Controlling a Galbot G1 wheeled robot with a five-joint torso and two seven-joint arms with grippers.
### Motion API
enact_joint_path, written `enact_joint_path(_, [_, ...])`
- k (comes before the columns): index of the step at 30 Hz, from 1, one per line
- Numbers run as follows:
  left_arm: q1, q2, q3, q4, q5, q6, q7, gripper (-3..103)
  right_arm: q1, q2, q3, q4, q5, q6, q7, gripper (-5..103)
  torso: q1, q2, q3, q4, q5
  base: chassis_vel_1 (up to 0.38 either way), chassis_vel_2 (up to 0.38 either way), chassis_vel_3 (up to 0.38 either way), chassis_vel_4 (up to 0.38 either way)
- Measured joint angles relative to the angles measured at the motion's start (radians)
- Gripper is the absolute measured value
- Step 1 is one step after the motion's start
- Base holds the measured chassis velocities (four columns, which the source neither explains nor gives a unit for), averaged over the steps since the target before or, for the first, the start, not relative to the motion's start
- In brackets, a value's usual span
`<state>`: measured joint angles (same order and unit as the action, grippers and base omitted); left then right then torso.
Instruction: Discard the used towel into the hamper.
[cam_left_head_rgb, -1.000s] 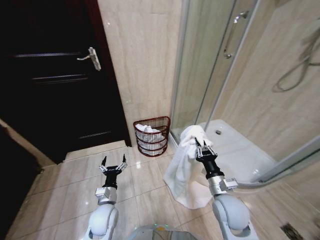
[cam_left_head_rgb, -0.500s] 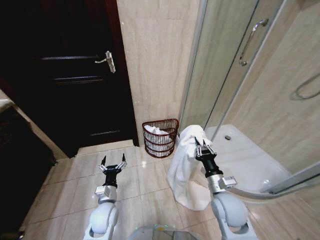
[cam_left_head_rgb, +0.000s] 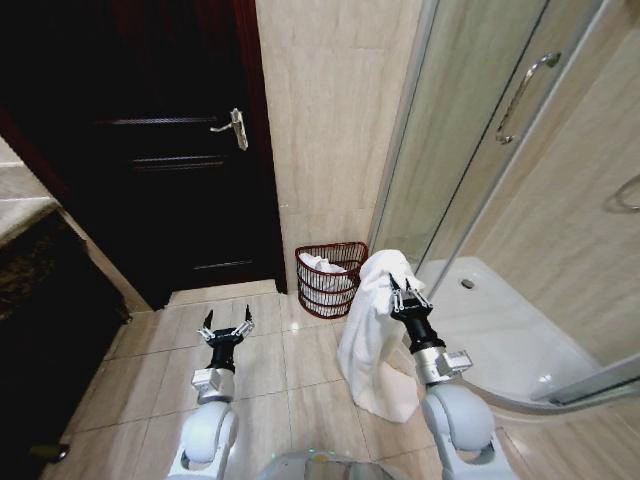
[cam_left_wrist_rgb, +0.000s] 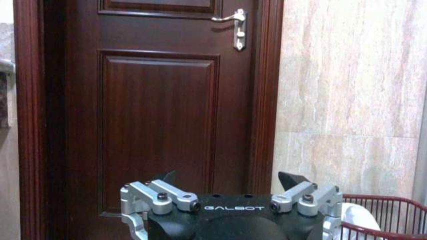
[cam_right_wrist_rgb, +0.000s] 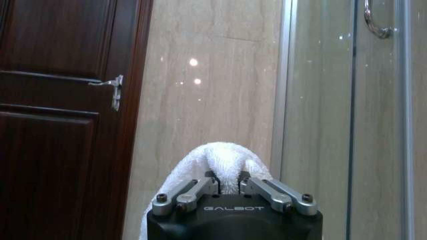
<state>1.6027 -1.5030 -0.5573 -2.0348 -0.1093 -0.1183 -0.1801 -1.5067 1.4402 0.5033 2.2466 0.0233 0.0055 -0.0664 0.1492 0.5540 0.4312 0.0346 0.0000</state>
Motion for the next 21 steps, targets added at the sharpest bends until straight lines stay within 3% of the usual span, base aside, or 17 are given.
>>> enact_joint_path(21, [0.003, -0.008, 0.009, -0.009, 0.015, 0.004, -0.004, 100, 0.014, -0.010, 0.004, -0.003, 0.012, -0.013, -0.007, 12, 0.033, 0.080, 0.047, 0.0000, 0.0000, 0.000, 0.000, 0.000, 0.000])
